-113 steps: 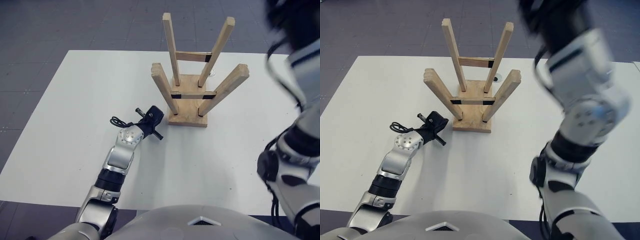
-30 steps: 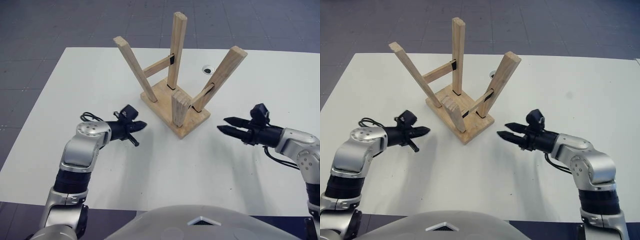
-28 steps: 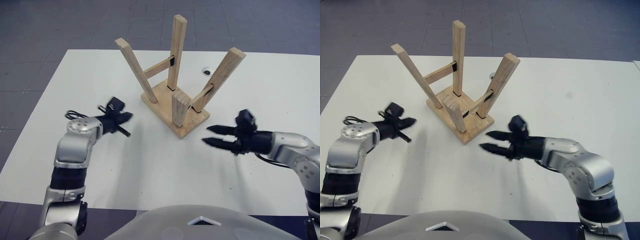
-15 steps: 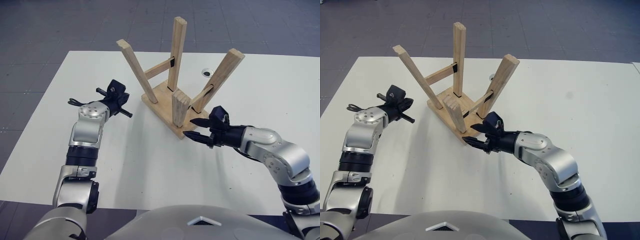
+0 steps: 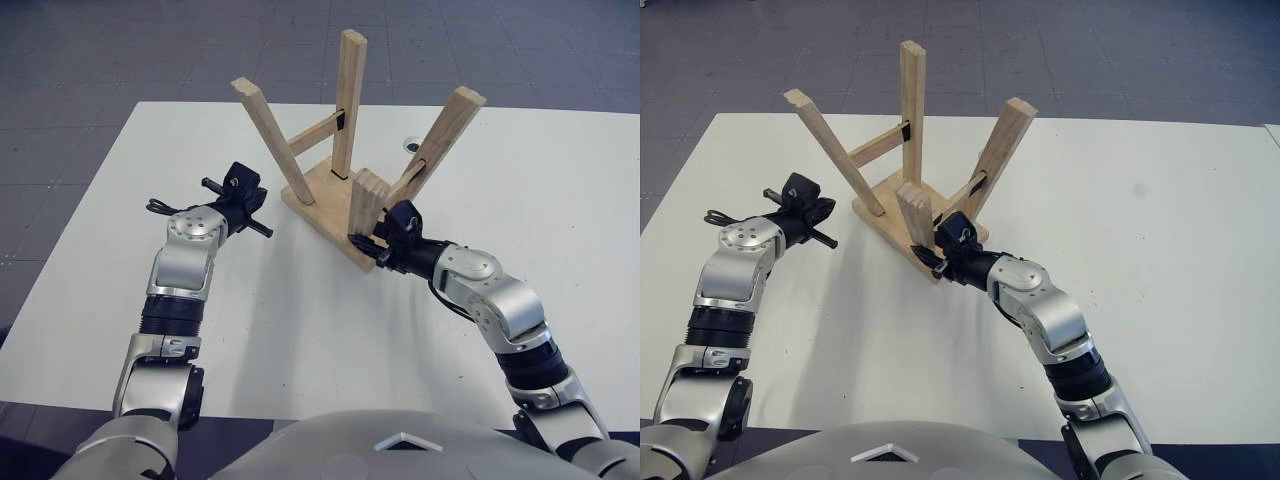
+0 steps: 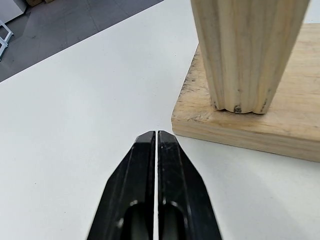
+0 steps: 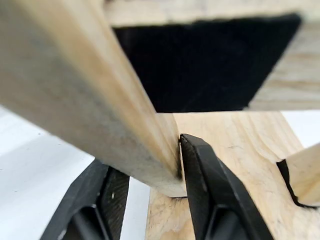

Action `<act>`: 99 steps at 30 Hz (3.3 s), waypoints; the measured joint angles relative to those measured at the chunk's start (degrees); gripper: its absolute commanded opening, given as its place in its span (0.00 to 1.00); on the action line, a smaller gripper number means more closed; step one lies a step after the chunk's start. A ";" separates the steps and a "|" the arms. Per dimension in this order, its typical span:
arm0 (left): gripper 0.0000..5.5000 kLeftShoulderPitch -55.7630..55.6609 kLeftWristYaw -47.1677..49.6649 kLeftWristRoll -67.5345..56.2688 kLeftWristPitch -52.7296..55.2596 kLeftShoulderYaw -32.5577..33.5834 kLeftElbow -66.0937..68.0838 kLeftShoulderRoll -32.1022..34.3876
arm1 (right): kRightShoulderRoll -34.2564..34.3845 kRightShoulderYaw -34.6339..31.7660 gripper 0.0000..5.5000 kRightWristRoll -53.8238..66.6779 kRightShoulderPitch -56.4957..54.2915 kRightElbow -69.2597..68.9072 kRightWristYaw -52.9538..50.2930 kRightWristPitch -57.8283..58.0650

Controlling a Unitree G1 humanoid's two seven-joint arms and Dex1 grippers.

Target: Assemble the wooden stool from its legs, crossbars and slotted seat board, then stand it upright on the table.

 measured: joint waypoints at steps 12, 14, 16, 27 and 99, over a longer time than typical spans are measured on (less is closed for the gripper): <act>0.02 9.14 -13.76 -3.16 -1.75 -0.32 -5.10 9.69 | -17.94 -6.81 0.21 2.12 -4.90 17.66 32.72 -17.45; 0.02 11.50 -18.87 -5.71 -4.30 -0.16 -6.27 11.50 | -19.19 -8.38 0.21 2.12 -5.80 21.98 35.87 -20.20; 0.02 12.16 -22.71 -9.23 -5.07 0.75 -7.97 11.73 | -20.03 -9.57 0.21 2.70 -6.77 26.06 39.99 -22.53; 0.12 -2.69 -33.87 -15.13 -15.18 -2.73 8.00 3.24 | -18.59 -8.63 0.21 0.38 -11.00 34.54 48.74 -32.33; 0.26 0.62 -26.88 -59.65 46.60 12.87 -17.89 13.40 | -25.55 -19.35 0.21 32.22 -10.18 11.01 45.17 26.69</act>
